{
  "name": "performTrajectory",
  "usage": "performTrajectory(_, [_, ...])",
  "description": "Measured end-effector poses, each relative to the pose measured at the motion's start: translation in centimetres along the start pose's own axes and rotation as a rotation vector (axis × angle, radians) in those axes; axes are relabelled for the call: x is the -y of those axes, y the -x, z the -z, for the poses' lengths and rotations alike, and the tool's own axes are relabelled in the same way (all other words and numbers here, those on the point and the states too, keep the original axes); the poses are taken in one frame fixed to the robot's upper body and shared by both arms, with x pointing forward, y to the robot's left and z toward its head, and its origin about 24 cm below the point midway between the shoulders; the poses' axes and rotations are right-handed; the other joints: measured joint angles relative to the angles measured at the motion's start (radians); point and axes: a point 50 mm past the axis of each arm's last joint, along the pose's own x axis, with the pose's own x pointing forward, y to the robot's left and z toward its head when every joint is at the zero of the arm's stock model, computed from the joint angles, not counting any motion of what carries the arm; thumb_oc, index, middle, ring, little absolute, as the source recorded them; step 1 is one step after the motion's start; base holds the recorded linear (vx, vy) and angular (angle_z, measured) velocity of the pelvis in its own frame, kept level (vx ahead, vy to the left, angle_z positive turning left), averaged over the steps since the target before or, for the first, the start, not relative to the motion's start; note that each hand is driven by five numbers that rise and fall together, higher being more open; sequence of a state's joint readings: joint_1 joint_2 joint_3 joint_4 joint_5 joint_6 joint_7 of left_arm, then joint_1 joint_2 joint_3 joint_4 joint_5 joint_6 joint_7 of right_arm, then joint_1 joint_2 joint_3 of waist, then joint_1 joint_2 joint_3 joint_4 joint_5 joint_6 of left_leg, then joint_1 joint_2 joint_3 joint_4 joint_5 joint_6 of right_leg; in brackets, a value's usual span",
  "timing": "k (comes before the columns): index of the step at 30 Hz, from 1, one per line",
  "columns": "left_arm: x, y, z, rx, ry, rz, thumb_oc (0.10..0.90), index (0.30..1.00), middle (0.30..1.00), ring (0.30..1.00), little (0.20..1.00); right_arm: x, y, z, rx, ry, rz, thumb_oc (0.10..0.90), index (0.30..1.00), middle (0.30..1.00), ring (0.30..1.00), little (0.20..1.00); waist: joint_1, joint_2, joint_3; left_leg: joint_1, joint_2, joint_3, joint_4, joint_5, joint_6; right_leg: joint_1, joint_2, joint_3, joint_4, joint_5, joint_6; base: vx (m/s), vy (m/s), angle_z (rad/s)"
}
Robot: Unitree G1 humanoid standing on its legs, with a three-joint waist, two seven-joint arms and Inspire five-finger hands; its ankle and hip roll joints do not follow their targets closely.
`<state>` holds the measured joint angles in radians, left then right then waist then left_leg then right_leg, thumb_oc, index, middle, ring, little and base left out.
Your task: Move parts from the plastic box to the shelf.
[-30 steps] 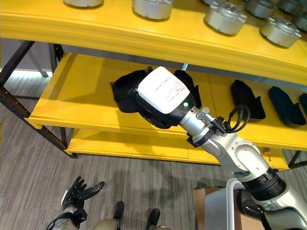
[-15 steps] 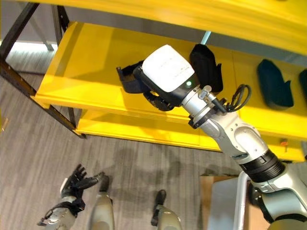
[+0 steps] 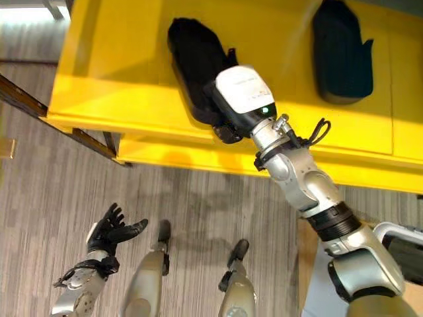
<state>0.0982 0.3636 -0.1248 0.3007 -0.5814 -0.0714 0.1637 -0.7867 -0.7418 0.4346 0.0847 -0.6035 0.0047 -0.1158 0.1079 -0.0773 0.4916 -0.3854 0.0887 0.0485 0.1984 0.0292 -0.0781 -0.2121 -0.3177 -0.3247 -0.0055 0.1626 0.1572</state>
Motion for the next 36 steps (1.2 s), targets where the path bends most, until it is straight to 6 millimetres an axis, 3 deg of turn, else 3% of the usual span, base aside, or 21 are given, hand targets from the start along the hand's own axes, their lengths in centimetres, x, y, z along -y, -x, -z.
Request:
performTrajectory(5, [0.0,-0.3,-1.1,0.046,0.010,-0.005,0.900,1.000,1.000,1.000,1.000,1.0,-0.2,0.6,-0.025,0.001,0.036,0.400,0.300,0.300,0.300,0.300,0.000,0.009,0.005,0.022,0.018,0.002,-0.014,0.002,-0.003,0.013,0.018,0.002,-0.005,0.000,0.000,-0.02,-0.006,-0.05])
performTrajectory(8, [0.5,-0.7,-1.8,0.073,0.010,0.015,0.900,1.000,1.000,1.000,1.000,0.3,-0.3,1.5,-0.080,-0.021,0.020,0.400,0.300,0.300,0.300,0.300,0.002,0.012,0.007,0.022,0.018,0.002,-0.014,0.004,-0.007,0.013,0.018,0.003,-0.005,0.000,0.000,-0.03,-0.009,0.00])
performTrajectory(10, [0.7,-0.8,-1.9,0.076,0.002,0.025,0.900,1.000,1.000,1.000,1.000,-1.4,-0.6,2.2,-0.150,-0.093,0.014,0.400,0.300,0.300,0.300,0.300,-0.001,0.026,0.015,0.019,0.021,0.001,-0.013,0.009,-0.010,0.006,0.019,0.005,0.004,-0.001,-0.001,-0.06,-0.015,-0.01])
performTrajectory(13, [0.5,-0.7,-1.7,0.071,0.002,0.017,0.900,1.000,1.000,1.000,1.000,-1.4,-0.8,2.5,-0.171,-0.119,0.045,0.400,0.300,0.300,0.300,0.300,-0.006,0.036,0.020,0.018,0.028,0.000,-0.015,0.013,-0.013,0.004,0.025,0.001,0.005,-0.001,-0.001,-0.01,-0.005,-0.01])
performTrajectory(22, [0.6,-0.7,-1.8,0.074,0.003,0.021,0.900,1.000,1.000,1.000,1.000,-1.4,-0.9,2.6,-0.192,-0.142,0.050,0.400,0.300,0.300,0.300,0.300,-0.007,0.036,0.020,0.019,0.031,-0.002,-0.014,0.014,-0.014,0.006,0.029,0.002,0.006,-0.001,-0.001,0.00,0.000,0.00])
performTrajectory(26, [0.6,-0.7,-1.8,0.074,0.003,0.020,0.900,1.000,1.000,1.000,1.000,-2.2,-1.2,1.8,-0.250,-0.295,0.118,0.400,0.300,0.300,0.300,0.300,-0.017,0.036,0.020,0.022,0.032,-0.003,-0.013,0.015,-0.014,0.009,0.029,0.002,0.008,-0.001,-0.001,0.00,0.000,0.00])
performTrajectory(36, [0.5,-0.7,-1.8,0.071,0.005,-0.002,0.900,1.000,1.000,1.000,1.000,-2.8,-1.3,1.1,-0.308,-0.443,0.197,0.400,0.300,0.300,0.300,0.300,-0.012,0.037,0.021,0.022,0.031,-0.004,-0.014,0.016,-0.014,0.010,0.029,0.001,0.008,0.000,-0.002,0.00,0.000,0.00])
